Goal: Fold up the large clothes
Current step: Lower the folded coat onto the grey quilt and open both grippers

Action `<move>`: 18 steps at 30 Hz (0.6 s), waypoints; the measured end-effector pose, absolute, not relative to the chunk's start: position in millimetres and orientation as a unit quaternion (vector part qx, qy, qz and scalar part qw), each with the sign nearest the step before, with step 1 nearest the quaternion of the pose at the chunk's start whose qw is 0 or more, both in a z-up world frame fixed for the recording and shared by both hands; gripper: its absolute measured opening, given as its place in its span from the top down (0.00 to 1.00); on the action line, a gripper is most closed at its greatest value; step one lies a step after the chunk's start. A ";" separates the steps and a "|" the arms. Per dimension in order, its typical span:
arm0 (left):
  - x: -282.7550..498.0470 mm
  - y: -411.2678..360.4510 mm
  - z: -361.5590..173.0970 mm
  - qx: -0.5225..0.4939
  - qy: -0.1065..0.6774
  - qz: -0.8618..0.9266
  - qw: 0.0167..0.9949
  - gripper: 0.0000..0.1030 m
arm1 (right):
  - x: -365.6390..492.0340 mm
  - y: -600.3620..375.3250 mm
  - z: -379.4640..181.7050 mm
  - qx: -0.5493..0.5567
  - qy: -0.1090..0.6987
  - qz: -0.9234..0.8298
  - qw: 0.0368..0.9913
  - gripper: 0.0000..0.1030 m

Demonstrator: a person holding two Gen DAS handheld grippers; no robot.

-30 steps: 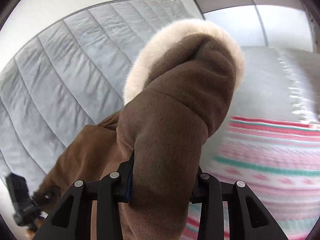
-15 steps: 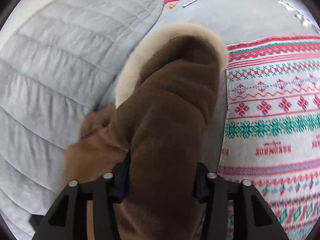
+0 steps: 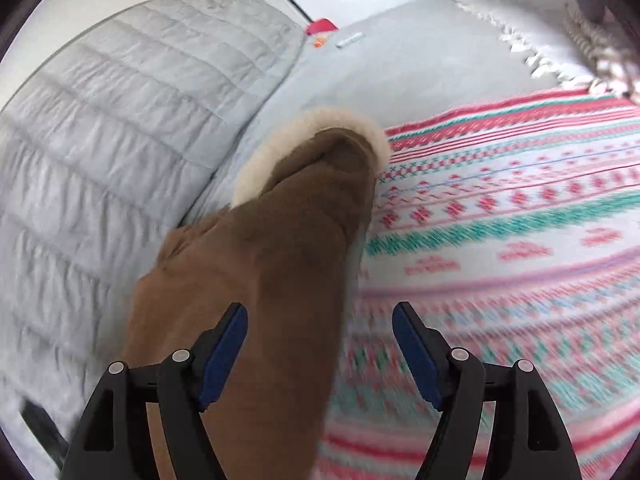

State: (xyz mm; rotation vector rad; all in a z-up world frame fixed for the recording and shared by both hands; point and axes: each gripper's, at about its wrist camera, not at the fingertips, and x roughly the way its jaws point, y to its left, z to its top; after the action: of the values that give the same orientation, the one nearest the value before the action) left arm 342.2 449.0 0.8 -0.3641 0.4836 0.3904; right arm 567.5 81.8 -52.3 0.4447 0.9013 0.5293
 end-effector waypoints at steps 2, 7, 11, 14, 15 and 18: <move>315.9 447.7 14.8 -0.188 0.218 0.200 0.937 0.33 | 539.2 67.9 -46.7 0.201 0.422 0.269 0.842 0.26; 251.8 404.4 13.2 -0.153 0.225 0.216 0.938 0.21 | 450.9 45.4 -36.8 0.177 0.441 0.309 0.823 0.26; 218.1 377.0 6.7 -0.152 0.266 0.227 0.924 0.21 | 361.6 35.3 -17.9 0.143 0.426 0.347 0.823 0.22; 177.5 352.9 8.9 -0.160 0.272 0.219 0.923 0.21 | 312.2 27.8 -2.3 0.113 0.407 0.364 0.830 0.18; 164.1 343.0 11.4 -0.154 0.270 0.223 0.924 0.21 | 288.9 22.8 3.4 0.095 0.399 0.368 0.834 0.15; 115.2 311.6 13.6 -0.137 0.264 0.220 0.929 0.16 | 243.2 12.7 10.6 0.061 0.389 0.381 0.836 0.13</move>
State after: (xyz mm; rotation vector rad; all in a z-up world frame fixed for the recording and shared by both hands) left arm 115.2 311.6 13.6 -0.2813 0.5402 0.4501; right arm 243.2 12.7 10.6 0.1292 0.8238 0.8067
